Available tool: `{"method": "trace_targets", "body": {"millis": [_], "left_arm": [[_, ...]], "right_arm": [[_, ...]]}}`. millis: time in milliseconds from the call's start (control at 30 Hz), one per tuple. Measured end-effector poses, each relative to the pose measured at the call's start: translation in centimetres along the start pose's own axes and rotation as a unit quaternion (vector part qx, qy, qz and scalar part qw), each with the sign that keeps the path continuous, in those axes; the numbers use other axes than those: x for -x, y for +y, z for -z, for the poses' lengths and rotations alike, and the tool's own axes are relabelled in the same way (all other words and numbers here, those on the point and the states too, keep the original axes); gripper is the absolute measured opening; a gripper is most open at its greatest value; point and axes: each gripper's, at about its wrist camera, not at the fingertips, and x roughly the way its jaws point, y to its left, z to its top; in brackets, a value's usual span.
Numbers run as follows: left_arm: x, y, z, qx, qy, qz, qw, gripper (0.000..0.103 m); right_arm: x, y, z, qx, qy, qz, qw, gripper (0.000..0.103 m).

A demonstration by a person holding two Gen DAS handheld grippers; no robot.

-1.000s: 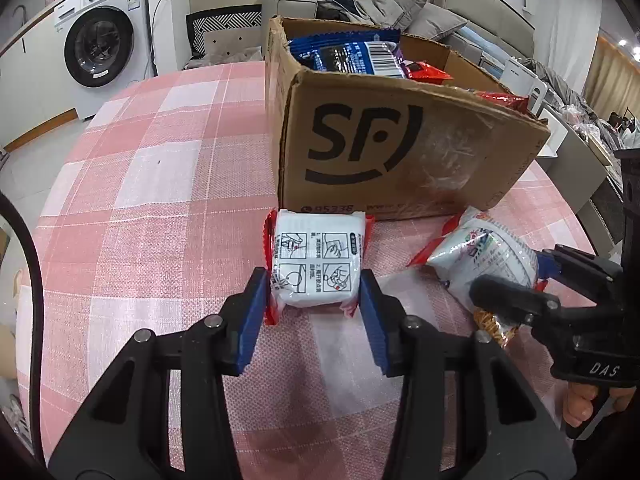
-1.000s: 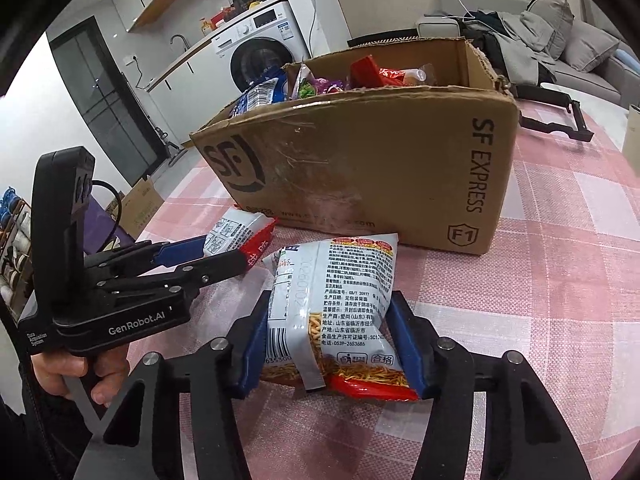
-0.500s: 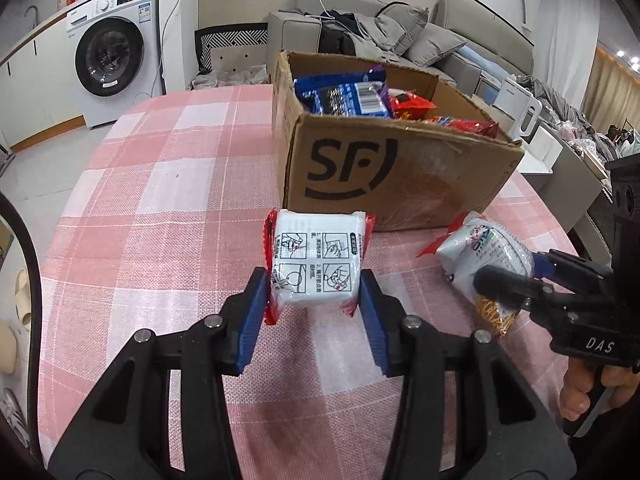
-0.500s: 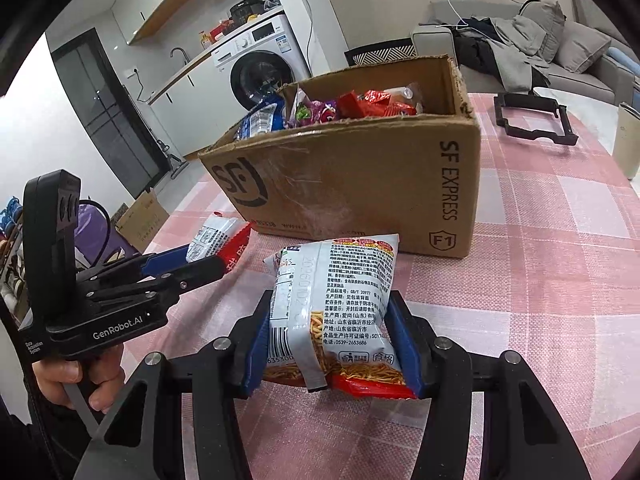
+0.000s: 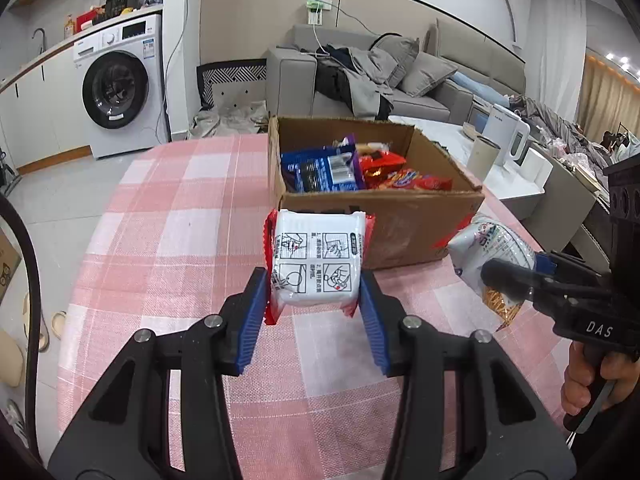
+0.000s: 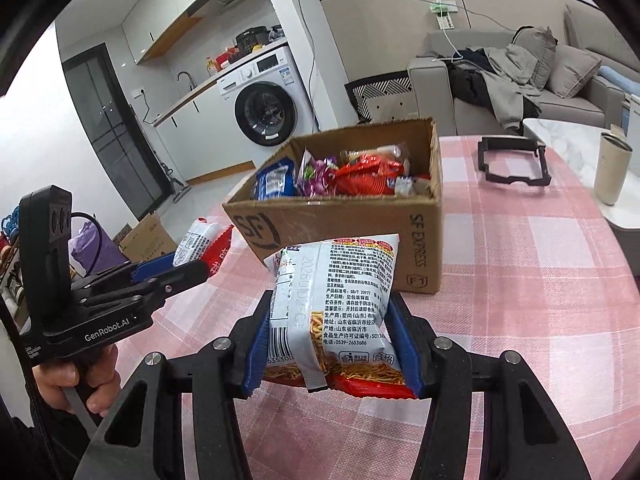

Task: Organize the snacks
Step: 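Carry the white packet and noodle bag over the box and lower them inside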

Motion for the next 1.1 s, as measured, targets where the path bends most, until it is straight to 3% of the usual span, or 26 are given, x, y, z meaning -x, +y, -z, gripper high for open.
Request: {"method": "trace_targets", "body": {"millis": [567, 1100], "left_arm": [[5.0, -2.3, -3.6, -0.019, -0.049, -0.001, 0.9986, 0.042], [5.1, -3.3, -7.0, -0.012, -0.060, 0.008, 0.9981, 0.042]], "right_arm": [[3.7, 0.3, -4.6, 0.011, -0.049, 0.010, 0.999, 0.055], [4.2, 0.4, -9.0, -0.002, -0.081, 0.024, 0.996, 0.055]]}}
